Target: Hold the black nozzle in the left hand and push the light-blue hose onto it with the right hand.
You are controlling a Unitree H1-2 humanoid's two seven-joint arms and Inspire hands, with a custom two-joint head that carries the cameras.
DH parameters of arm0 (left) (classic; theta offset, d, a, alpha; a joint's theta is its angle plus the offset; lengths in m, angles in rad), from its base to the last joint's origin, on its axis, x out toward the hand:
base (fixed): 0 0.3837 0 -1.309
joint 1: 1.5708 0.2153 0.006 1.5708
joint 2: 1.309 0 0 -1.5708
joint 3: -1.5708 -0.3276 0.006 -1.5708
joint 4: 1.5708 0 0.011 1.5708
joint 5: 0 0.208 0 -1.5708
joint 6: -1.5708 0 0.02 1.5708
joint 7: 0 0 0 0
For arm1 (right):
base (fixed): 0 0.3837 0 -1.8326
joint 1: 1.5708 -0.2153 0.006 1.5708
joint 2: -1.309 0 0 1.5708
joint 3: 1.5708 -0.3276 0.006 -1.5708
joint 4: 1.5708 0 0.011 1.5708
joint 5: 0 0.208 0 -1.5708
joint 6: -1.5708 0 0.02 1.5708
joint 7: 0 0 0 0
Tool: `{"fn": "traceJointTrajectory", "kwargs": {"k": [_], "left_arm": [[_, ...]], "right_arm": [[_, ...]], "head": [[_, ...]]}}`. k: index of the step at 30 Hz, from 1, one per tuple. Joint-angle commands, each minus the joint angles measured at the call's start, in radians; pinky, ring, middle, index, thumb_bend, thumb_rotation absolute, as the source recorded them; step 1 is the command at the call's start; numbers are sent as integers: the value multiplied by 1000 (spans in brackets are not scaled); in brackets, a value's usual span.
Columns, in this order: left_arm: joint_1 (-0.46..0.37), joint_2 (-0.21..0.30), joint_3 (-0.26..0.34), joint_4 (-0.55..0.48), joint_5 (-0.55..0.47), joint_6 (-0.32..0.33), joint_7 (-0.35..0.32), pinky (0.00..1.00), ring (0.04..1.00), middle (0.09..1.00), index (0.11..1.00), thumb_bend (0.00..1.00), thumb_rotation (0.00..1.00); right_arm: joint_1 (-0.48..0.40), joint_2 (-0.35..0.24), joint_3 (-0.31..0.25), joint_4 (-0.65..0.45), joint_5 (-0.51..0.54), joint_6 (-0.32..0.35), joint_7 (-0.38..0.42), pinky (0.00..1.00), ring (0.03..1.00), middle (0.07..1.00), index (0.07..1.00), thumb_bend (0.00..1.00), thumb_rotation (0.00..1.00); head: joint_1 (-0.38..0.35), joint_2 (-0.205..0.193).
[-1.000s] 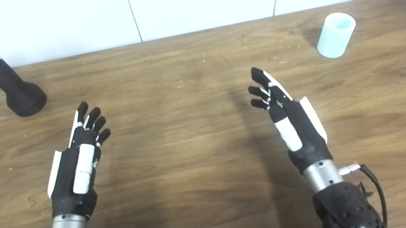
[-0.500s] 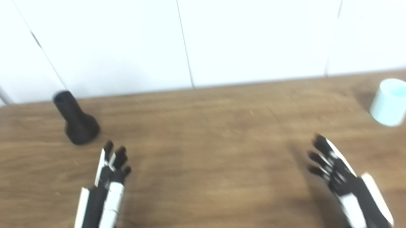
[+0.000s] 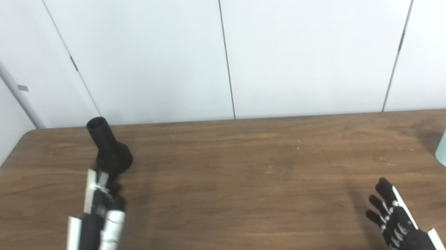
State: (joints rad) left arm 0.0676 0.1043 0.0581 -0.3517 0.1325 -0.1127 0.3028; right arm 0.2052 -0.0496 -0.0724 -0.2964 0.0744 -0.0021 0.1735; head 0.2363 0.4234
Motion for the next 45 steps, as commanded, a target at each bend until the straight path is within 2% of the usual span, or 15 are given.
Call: {"fn": "traceJointTrajectory", "kwargs": {"k": [1,6,10,13,16,18,20,24,27,29,30,32,40,45], "left_arm": [[-77,12,56,43,34,-64,35,941,950,924,1000,594,669],[-197,84,155,179,110,-36,53,944,961,928,954,717,510],[-286,143,176,296,192,-8,70,955,951,926,908,759,441],[-336,186,178,386,205,-8,61,920,946,917,896,784,417],[-374,220,170,451,195,4,33,900,959,915,890,796,416],[-396,243,160,491,205,4,23,930,981,925,880,806,428],[-415,268,141,520,242,16,24,939,991,930,856,802,424],[-437,308,93,566,309,49,10,865,970,949,816,809,423],[-450,338,47,594,357,83,-19,892,980,958,814,835,451],[-458,351,25,611,368,95,-36,899,987,960,806,847,466],[-462,356,16,618,372,98,-41,959,990,961,797,850,471],[-470,361,3,623,377,109,-51,990,987,957,785,847,467],[-498,356,-11,638,368,140,-79,1000,978,958,765,838,470],[-528,349,-4,656,326,166,-116,1000,992,969,754,834,470]], "right_arm": [[82,-22,15,-19,3,-54,8,920,973,1000,1000,717,1000],[81,-21,22,-12,-4,-57,8,909,967,1000,998,712,1000],[78,-20,25,-8,-9,-55,7,901,965,1000,995,708,1000],[77,-18,28,-8,-14,-53,5,896,963,998,996,697,1000],[79,-16,31,-15,-18,-48,3,893,961,997,995,691,1000],[83,-13,35,-24,-23,-43,1,891,960,996,993,680,1000],[87,-10,39,-33,-30,-39,-2,889,959,995,992,678,1000],[91,-10,48,-47,-39,-32,-9,883,953,994,988,694,1000],[93,-11,51,-52,-41,-29,-13,882,953,995,987,711,1000],[93,-11,52,-54,-43,-27,-15,881,952,993,985,721,1000],[93,-11,53,-57,-45,-25,-16,880,951,993,985,724,1000],[95,-11,54,-61,-48,-22,-18,878,950,991,984,727,1000],[100,-11,55,-80,-60,-7,-21,871,946,990,983,739,1000],[105,-13,54,-90,-65,1,-22,861,938,986,979,744,1000]], "head": [[-1,-1],[-3,-10],[-9,-5],[-14,4],[-19,16],[-23,23],[-28,27],[-35,37],[-41,45],[-41,45],[-45,50],[-45,53],[-50,66],[-51,74]]}}
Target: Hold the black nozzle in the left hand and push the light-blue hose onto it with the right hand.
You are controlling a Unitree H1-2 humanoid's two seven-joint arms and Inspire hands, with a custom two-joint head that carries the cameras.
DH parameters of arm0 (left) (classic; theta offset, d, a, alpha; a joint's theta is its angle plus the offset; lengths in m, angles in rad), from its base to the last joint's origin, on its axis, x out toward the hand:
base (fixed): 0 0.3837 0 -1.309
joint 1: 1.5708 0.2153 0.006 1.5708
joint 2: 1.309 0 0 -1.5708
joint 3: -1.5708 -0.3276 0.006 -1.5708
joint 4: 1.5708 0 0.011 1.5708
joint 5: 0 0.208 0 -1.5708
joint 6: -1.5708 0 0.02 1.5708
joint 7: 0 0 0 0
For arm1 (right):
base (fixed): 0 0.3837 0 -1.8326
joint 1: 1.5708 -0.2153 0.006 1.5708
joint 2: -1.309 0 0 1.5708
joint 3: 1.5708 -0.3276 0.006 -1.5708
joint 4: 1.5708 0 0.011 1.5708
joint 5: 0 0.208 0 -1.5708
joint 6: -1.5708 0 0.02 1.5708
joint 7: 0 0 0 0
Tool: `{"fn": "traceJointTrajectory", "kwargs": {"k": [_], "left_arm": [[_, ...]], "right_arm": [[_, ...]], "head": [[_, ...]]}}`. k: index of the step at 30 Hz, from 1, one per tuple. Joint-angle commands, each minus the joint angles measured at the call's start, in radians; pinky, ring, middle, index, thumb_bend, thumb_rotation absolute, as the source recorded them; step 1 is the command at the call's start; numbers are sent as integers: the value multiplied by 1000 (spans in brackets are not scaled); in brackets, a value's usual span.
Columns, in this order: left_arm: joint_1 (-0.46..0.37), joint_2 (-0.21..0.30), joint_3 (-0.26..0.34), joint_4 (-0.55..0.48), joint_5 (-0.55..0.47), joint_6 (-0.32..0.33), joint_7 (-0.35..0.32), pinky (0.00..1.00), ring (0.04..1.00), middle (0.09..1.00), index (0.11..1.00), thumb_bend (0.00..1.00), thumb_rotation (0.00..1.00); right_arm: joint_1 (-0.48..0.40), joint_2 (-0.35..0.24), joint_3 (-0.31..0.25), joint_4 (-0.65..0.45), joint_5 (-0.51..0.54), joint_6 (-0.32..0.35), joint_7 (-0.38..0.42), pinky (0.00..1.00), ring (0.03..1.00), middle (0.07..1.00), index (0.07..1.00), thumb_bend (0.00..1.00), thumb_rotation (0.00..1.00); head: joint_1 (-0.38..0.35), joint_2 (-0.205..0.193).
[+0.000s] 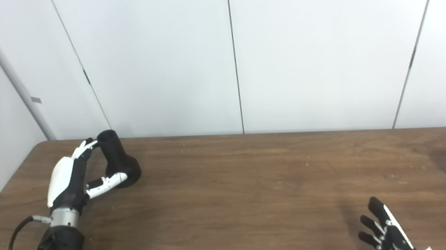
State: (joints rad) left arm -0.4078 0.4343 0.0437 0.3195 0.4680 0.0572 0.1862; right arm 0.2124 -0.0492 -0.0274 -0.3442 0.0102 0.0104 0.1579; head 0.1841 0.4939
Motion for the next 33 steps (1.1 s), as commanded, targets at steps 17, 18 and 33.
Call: {"fn": "traceJointTrajectory", "kwargs": {"k": [17,18,33], "left_arm": [[-102,-14,4,21,-81,85,-42,1000,995,934,638,792,439],[-103,-14,2,20,-79,97,-43,1000,977,893,586,752,396],[-74,20,-83,-19,-54,302,-161,1000,932,814,533,649,406]], "right_arm": [[106,-16,7,-75,-15,15,-5,855,932,979,972,744,1000],[106,-17,7,-79,-16,18,-5,857,930,978,972,741,1000],[117,-30,1,-101,-13,39,3,855,926,973,969,737,1000]], "head": [[-7,30],[-7,33],[-11,62]]}}
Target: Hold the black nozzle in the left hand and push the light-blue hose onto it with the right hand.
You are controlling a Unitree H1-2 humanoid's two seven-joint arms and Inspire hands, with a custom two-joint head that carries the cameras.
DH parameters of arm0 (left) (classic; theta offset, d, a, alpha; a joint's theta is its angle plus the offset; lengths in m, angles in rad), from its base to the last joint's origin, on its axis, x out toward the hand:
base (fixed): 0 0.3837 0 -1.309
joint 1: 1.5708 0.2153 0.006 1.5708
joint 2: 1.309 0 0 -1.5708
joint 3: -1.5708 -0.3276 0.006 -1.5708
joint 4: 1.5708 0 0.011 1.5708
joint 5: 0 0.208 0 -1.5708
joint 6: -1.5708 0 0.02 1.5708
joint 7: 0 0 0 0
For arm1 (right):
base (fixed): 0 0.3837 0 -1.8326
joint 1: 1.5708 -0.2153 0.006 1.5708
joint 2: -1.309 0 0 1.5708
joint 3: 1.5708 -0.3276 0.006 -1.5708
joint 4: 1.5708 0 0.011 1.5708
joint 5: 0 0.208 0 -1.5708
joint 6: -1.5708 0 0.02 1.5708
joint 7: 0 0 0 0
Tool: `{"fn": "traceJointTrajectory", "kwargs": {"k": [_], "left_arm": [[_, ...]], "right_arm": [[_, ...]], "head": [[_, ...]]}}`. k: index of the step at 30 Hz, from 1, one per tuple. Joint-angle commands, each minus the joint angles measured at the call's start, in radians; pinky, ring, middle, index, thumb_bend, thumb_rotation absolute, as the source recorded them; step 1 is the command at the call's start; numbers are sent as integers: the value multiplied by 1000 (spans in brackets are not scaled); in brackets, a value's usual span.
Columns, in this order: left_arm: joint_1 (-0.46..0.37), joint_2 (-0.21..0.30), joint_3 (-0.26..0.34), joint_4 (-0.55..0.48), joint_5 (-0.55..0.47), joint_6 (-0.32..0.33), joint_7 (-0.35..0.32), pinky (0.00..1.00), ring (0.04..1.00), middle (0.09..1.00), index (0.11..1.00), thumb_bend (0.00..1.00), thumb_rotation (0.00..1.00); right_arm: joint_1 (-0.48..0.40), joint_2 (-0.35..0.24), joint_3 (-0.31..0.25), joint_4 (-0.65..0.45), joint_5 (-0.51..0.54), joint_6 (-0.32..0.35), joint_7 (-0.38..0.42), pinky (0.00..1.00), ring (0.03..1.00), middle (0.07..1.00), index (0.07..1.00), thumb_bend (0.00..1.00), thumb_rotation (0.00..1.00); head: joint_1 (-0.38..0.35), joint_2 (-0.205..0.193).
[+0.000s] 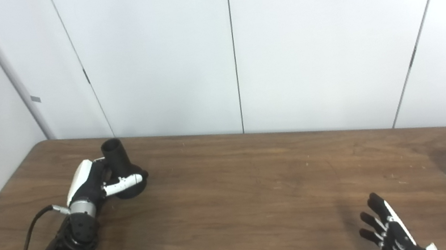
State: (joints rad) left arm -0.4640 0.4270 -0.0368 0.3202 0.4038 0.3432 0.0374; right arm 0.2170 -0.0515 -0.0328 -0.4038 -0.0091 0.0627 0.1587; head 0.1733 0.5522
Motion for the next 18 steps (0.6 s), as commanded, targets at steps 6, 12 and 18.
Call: {"fn": "traceJointTrajectory", "kwargs": {"k": [6,12,18], "left_arm": [[-1,42,-1,-29,2,29,-32,1000,941,826,551,656,424],[11,47,-4,-17,3,20,-31,987,925,834,567,676,440],[39,34,-7,-23,-6,-11,-30,999,931,848,562,677,445]], "right_arm": [[115,-30,4,-45,5,-8,3,851,918,967,967,745,1000],[117,-31,2,-47,6,-7,5,845,911,962,965,753,1000],[118,-32,-1,-54,8,-1,7,838,905,959,964,759,1000]], "head": [[1,8],[1,11],[1,18]]}}
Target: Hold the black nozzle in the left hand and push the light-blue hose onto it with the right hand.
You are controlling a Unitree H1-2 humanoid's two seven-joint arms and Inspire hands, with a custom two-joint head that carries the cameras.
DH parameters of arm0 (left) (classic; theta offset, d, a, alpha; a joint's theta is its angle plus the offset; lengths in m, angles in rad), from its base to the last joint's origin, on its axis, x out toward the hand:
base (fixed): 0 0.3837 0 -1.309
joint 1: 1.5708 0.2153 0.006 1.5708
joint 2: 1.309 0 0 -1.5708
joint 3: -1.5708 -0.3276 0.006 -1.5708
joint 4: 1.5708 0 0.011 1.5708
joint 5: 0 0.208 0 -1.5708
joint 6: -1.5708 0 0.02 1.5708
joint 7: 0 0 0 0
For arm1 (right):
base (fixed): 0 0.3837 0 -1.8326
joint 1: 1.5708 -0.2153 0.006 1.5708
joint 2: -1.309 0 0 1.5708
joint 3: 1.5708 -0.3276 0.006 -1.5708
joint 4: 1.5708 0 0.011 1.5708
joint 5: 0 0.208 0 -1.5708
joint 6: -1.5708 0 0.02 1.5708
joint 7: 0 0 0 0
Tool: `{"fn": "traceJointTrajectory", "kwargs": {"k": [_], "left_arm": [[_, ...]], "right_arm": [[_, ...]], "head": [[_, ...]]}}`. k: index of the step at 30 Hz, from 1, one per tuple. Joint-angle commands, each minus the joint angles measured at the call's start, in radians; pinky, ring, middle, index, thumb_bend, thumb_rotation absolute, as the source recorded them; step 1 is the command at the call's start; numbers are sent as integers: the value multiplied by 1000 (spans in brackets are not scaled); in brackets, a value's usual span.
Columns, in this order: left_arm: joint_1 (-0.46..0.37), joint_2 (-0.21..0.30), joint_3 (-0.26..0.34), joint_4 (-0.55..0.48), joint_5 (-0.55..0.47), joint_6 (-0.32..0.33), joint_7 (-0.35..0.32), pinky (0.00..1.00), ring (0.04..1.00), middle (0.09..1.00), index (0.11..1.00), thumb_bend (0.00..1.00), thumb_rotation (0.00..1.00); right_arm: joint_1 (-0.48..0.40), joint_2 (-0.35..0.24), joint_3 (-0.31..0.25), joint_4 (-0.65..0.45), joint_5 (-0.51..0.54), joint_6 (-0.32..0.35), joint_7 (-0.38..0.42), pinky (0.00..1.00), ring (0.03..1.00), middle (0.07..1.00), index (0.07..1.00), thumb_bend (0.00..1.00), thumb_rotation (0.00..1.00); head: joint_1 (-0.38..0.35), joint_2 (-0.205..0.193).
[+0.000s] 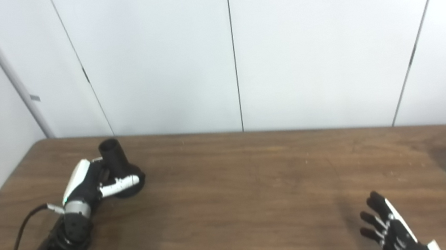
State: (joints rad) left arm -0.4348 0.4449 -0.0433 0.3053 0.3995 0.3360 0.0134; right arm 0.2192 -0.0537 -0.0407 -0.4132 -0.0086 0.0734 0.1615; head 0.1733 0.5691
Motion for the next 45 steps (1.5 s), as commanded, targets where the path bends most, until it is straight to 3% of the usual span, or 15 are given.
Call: {"fn": "traceJointTrajectory", "kwargs": {"k": [1,6,10,20,34,41,45], "left_arm": [[17,13,-3,-14,-2,-10,-7,1000,932,849,559,677,445],[64,-9,-28,-38,20,-103,35,992,915,789,471,620,335],[80,-27,-44,-2,14,-189,57,916,857,720,447,599,299],[98,-54,-116,-50,-5,-152,-48,996,868,721,450,602,349],[154,-157,-398,-180,-16,-124,-224,1000,906,755,454,589,345],[141,-170,-474,-219,-85,-128,-345,924,839,731,457,611,364],[136,-171,-497,-208,-110,-173,-372,975,854,726,467,616,364]], "right_arm": [[116,-30,6,-48,8,-10,5,837,905,959,964,759,1000],[116,-30,4,-51,10,-8,6,835,903,956,963,760,1000],[115,-30,2,-54,11,-5,6,834,902,955,962,753,1000],[115,-24,10,-75,1,14,4,832,896,949,961,746,1000],[108,12,51,-127,-58,78,-17,791,862,927,947,753,1000],[106,43,94,-158,-99,114,-36,792,862,927,948,736,1000],[100,60,124,-168,-126,129,-53,793,866,930,950,736,1000]], "head": [[0,7],[-2,13],[-3,22],[-18,41],[-100,79],[-179,99],[-237,109]]}}
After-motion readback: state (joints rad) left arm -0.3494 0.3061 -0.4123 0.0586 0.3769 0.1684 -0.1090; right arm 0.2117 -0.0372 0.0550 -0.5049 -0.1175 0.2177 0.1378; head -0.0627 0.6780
